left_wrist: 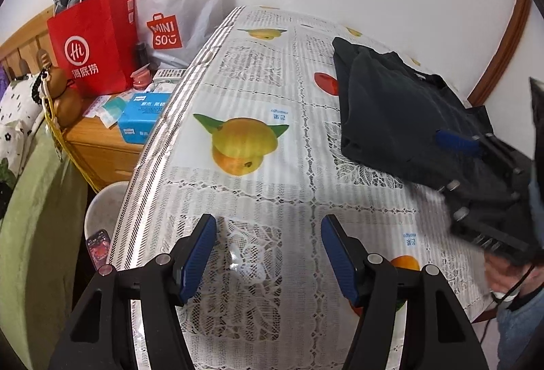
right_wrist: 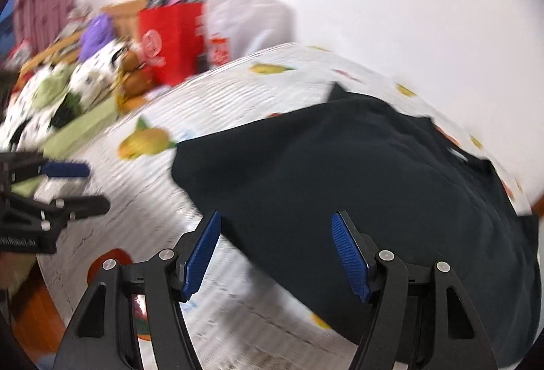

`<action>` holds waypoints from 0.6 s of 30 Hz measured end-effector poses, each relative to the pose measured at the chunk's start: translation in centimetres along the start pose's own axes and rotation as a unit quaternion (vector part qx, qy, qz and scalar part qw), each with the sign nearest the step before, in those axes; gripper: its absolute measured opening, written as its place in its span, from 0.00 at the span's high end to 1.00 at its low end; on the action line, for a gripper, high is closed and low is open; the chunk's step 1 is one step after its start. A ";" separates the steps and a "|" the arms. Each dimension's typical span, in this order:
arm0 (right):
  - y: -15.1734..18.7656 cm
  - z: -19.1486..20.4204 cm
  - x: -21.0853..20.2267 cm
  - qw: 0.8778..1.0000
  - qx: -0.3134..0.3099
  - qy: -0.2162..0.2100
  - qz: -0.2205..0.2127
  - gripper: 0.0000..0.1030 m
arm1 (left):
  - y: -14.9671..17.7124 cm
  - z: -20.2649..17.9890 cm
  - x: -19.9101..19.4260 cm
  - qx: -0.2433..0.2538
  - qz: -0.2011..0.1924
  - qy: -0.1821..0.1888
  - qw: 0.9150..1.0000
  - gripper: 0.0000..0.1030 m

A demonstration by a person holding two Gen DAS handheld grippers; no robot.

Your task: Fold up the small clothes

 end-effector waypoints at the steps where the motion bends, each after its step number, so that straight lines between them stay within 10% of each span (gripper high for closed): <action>1: 0.0 0.6 0.3 1.000 -0.011 0.005 0.001 0.35 | 0.0 0.1 0.0 -0.001 -0.001 0.004 1.000 0.40; 9: -1.6 2.2 3.3 0.999 -0.038 0.035 -0.004 0.35 | 0.2 0.2 -0.1 -0.008 -0.003 0.020 1.000 0.38; 13: -2.1 2.3 3.8 0.998 -0.032 0.046 -0.009 0.78 | 0.4 -0.2 0.0 0.002 0.000 0.021 1.000 0.38; 18: -4.0 -1.7 1.4 0.996 0.079 0.007 -0.030 0.86 | 0.0 -1.4 0.4 0.013 0.005 0.026 1.000 0.38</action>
Point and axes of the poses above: each gripper's, at about its wrist camera, not at the fingertips, and x roughly the way its jaws point, z to its left, y to its underside, the point moved 5 cm from there along x, roughly the way its jaws point, and after that the axes turned 14 degrees about y, right-handed, at the moved point
